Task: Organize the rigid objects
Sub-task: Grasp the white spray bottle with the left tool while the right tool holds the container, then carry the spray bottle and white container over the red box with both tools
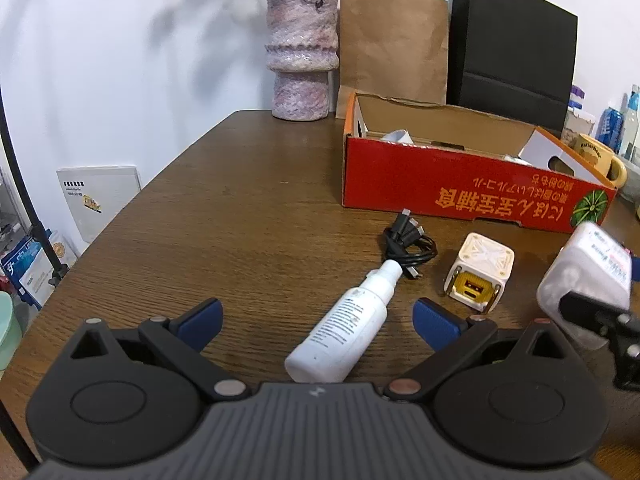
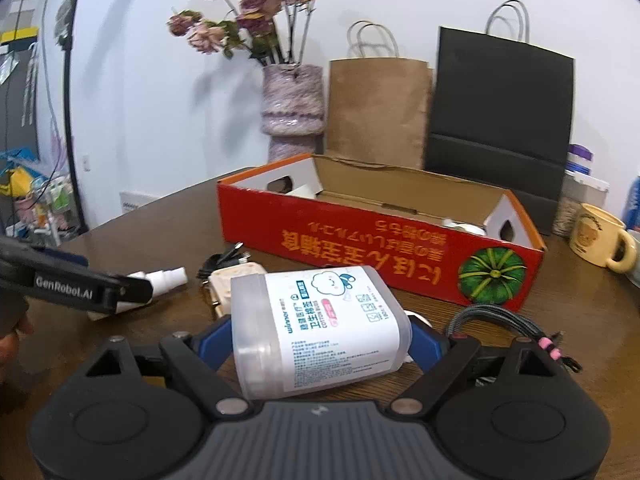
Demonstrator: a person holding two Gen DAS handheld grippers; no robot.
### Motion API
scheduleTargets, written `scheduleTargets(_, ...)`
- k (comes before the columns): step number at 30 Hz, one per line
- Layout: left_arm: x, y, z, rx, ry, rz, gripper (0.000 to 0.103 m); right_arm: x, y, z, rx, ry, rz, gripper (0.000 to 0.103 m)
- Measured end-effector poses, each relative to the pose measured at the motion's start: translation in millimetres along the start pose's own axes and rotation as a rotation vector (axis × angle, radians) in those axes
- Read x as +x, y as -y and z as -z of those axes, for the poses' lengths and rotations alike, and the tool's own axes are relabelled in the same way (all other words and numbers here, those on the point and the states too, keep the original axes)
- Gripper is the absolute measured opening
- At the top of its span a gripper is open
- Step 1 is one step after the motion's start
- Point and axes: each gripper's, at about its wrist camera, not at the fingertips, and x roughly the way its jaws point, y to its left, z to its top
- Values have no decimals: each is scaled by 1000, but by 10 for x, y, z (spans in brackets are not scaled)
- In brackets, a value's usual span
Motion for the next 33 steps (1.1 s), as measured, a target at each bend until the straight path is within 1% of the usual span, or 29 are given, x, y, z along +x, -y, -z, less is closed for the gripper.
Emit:
scheduleTargets(11, 120, 59, 38, 25, -47, 3, 103, -105, 53, 35, 43, 34, 16, 88)
scheduleTargets(13, 130, 60, 44, 26, -51, 9, 101, -118, 60, 40, 47, 37, 17, 88)
scheduleTargets(14, 131, 59, 46, 25, -52, 12, 95, -121, 58, 40, 47, 39, 18, 88)
scheduleTargets(15, 130, 58, 47, 23, -52, 13, 93, -129, 60, 43, 48, 40, 17, 88)
scheduleTargets(16, 122, 55, 47, 22, -47, 11, 88, -134, 61, 45, 48, 41, 17, 88)
scheduleTargets(17, 114, 55, 48, 21, -42, 10, 81, -138, 57, 44, 48, 42, 18, 88)
scheduleTargets(18, 102, 53, 48, 19, -36, 11, 72, -141, 57, 45, 49, 43, 17, 88)
scheduleTargets(19, 92, 52, 47, 17, -30, 10, 68, -145, 56, 44, 49, 44, 17, 88)
scheduleTargets(20, 87, 51, 46, 15, -26, 13, 60, -148, 54, 45, 49, 45, 17, 88)
scheduleTargets(21, 76, 56, 46, 15, -22, 14, 49, -151, 54, 46, 49, 46, 17, 88)
scheduleTargets(24, 57, 79, 49, 19, -12, 4, 34, -164, 49, 51, 50, 49, 17, 88)
scheduleTargets(28, 36, 94, 56, 18, -5, 4, 33, -180, 45, 52, 49, 52, 17, 88)
scheduleTargets(30, 10, 105, 61, 20, 9, -4, 29, -190, 40, 53, 48, 54, 17, 88)
scheduleTargets(33, -14, 135, 68, 26, 12, 10, 29, -203, 31, 58, 46, 56, 19, 88)
